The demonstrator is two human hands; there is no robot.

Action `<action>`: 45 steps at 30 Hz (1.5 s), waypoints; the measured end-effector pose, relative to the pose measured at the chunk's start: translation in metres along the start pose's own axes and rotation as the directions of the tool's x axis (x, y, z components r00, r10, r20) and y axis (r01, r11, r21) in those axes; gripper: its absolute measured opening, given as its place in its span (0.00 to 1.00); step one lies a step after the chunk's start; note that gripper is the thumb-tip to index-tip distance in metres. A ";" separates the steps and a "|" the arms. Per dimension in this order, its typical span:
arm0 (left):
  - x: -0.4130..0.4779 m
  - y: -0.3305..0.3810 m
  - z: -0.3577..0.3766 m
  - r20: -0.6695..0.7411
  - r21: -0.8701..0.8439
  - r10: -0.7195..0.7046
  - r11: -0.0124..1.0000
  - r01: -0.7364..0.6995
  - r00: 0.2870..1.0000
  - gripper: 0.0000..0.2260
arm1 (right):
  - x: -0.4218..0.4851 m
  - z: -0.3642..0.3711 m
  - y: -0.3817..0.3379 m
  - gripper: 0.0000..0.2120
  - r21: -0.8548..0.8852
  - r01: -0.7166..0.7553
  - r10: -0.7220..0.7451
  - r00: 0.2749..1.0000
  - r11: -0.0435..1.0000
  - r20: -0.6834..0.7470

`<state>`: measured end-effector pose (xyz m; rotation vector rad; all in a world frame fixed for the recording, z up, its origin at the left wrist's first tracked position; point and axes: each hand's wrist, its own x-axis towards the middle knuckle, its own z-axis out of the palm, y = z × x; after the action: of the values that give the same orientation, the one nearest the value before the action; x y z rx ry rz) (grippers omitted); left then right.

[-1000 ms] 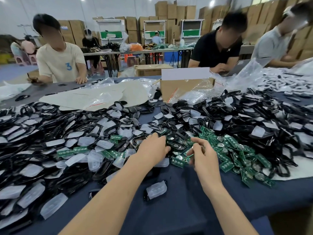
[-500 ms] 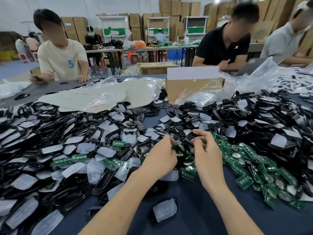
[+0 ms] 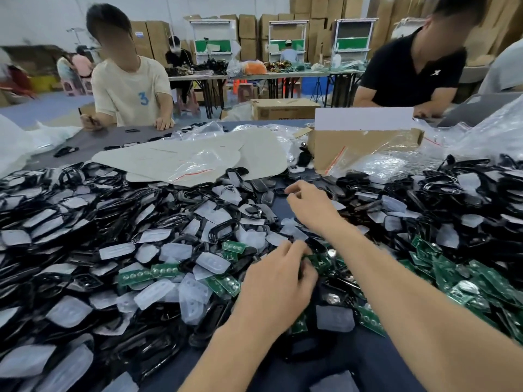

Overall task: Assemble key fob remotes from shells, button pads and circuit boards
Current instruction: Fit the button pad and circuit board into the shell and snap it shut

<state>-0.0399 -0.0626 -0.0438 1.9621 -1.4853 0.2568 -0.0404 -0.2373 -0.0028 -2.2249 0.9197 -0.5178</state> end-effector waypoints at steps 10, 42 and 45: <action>0.030 -0.037 -0.041 0.015 -0.715 -0.549 0.579 0.393 0.836 0.09 | 0.090 0.036 0.025 0.24 -0.404 -0.279 0.229 0.959 0.871 -0.169; 0.226 -0.146 0.079 0.339 -0.101 -0.342 0.913 0.396 0.876 0.11 | 0.170 0.046 0.070 0.23 -0.294 0.099 -0.087 0.995 0.951 0.054; 0.217 -0.139 0.074 0.360 -0.106 -0.339 0.911 0.399 0.869 0.11 | 0.157 0.040 0.068 0.21 -0.252 0.091 -0.081 0.996 0.964 0.048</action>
<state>0.1440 -0.2578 -0.0402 2.1650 -1.2358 -0.3858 0.0568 -0.3708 -0.0626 -2.5055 0.9164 -0.4156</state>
